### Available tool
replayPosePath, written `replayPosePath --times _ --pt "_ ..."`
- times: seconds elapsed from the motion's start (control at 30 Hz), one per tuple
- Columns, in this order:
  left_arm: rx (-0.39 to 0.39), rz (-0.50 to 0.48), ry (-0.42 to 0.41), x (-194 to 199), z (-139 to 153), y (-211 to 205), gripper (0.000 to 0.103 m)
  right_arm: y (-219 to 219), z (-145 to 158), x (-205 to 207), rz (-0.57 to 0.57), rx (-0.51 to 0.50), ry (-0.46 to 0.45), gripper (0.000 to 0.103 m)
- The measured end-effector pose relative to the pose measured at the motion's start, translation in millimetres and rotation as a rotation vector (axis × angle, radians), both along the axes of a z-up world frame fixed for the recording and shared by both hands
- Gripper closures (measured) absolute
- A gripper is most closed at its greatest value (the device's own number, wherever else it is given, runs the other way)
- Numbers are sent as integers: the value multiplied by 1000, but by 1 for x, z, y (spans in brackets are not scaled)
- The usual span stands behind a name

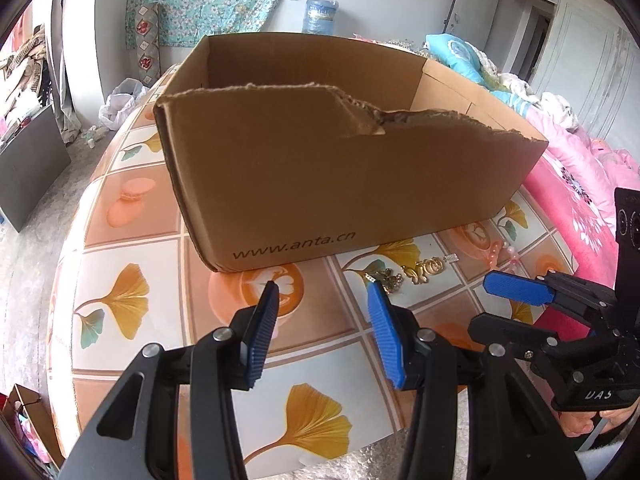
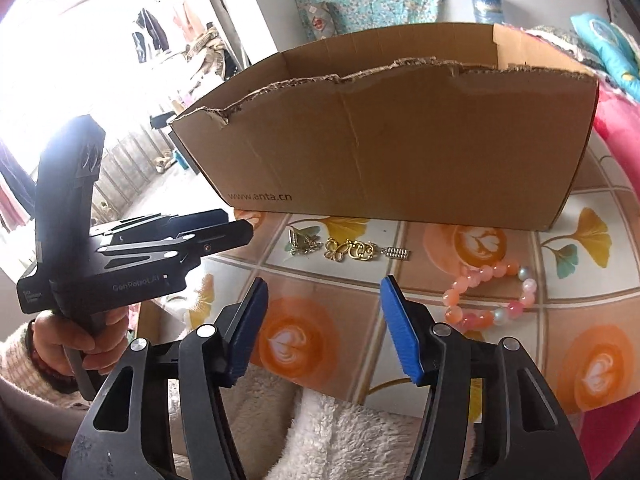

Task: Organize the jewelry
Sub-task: 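Move both grippers toward the gold pieces and peach bead bracelet, then lower the left gripper over the small gold pendant beside the box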

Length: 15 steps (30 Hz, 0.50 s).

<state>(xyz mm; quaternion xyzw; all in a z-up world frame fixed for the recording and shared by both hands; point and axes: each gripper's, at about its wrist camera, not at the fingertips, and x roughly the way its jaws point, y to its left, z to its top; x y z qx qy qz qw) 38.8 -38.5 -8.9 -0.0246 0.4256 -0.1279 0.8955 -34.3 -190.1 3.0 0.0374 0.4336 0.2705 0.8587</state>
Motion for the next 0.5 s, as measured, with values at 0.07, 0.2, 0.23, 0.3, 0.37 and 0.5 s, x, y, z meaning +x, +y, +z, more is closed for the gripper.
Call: replayPosePath --times 0.07,0.2,0.23,0.3,0.37,0.5 --pt "7 0 2 1 0 -1 58 0 -5 -2 -10 13 22 53" --pt "20 7 10 3 -2 -1 58 -15 -10 3 -45 43 38 57" --pt "22 8 12 4 -2 -1 58 -18 -9 5 -65 34 27 57" --pt "29 9 13 4 -2 -2 58 -23 -8 6 -91 25 12 57" --pt "42 9 12 5 -1 -4 58 -28 -5 8 -104 51 5 56" --pt "71 12 15 6 -2 -9 58 -27 1 1 -57 102 -13 56"
